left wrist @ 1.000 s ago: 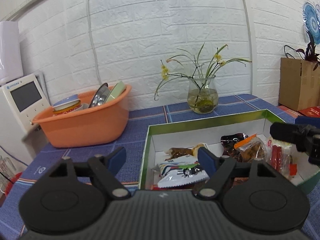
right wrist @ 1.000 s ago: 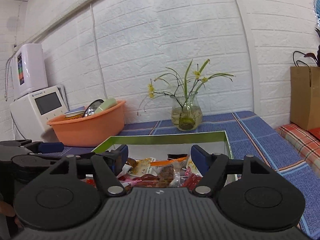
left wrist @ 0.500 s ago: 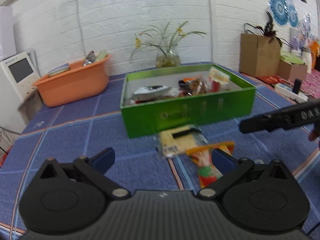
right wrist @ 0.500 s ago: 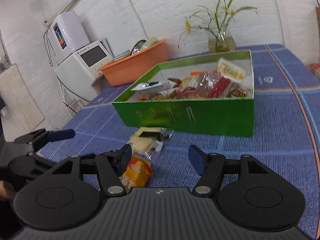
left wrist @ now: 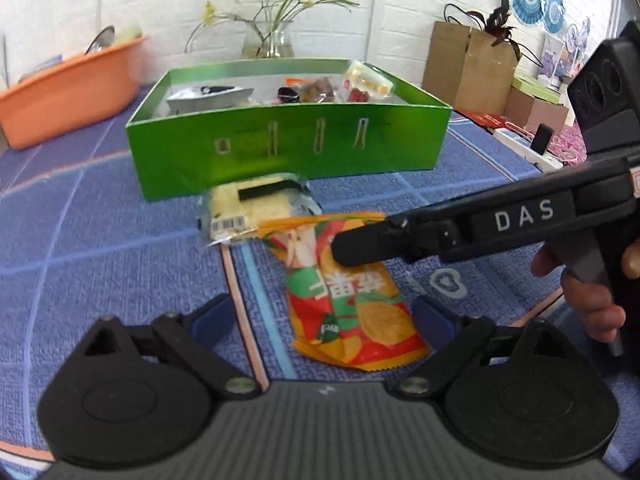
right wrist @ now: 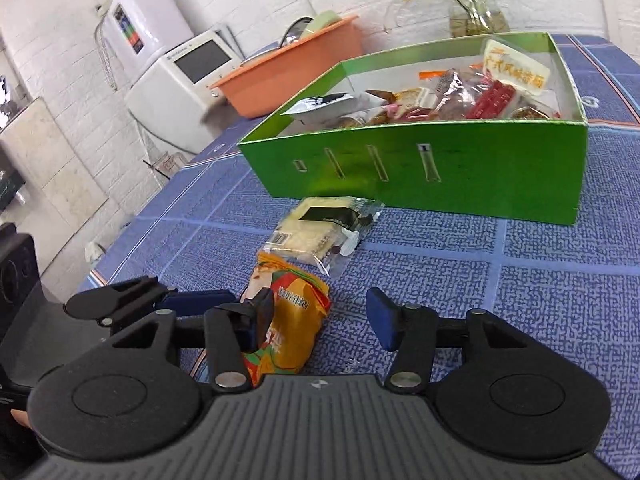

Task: Organize snacks

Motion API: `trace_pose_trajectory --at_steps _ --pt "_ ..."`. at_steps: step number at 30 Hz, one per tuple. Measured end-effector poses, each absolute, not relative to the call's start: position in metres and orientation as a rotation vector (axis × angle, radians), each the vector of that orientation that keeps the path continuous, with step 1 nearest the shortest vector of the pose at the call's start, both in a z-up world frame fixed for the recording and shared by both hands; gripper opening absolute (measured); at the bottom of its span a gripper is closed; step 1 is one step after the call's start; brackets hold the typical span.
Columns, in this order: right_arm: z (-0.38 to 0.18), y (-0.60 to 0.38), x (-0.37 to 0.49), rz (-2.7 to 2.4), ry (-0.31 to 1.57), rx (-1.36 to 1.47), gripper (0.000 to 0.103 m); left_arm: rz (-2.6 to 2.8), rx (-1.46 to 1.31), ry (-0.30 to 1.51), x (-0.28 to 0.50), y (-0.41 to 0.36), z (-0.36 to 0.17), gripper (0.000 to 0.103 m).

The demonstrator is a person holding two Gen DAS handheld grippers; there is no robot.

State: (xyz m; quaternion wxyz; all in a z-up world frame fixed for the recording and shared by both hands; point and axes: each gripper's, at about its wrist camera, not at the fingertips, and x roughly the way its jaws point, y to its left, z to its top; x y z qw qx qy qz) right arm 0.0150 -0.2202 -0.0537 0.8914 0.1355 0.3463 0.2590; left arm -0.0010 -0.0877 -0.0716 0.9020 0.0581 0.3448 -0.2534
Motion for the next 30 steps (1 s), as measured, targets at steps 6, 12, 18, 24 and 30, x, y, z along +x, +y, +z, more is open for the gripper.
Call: trace_pose_trajectory --at_steps 6,12,18,24,30 --pt "-0.055 -0.211 0.008 0.614 0.741 0.278 0.034 -0.559 0.150 0.677 -0.010 -0.092 -0.069 0.063" --pt "-0.047 -0.212 -0.001 0.612 0.718 0.340 0.024 -0.550 0.114 0.673 -0.013 -0.080 -0.060 0.059" --pt "-0.033 -0.195 -0.003 0.623 0.666 0.280 0.023 -0.517 0.120 0.643 -0.015 -0.071 -0.050 0.058" --pt "-0.022 -0.182 0.001 0.639 0.629 0.254 0.023 -0.493 0.140 0.610 -0.013 -0.062 -0.038 0.058" --pt "-0.011 -0.183 0.009 0.641 0.590 0.299 0.023 -0.479 0.170 0.563 -0.007 -0.061 -0.023 0.058"
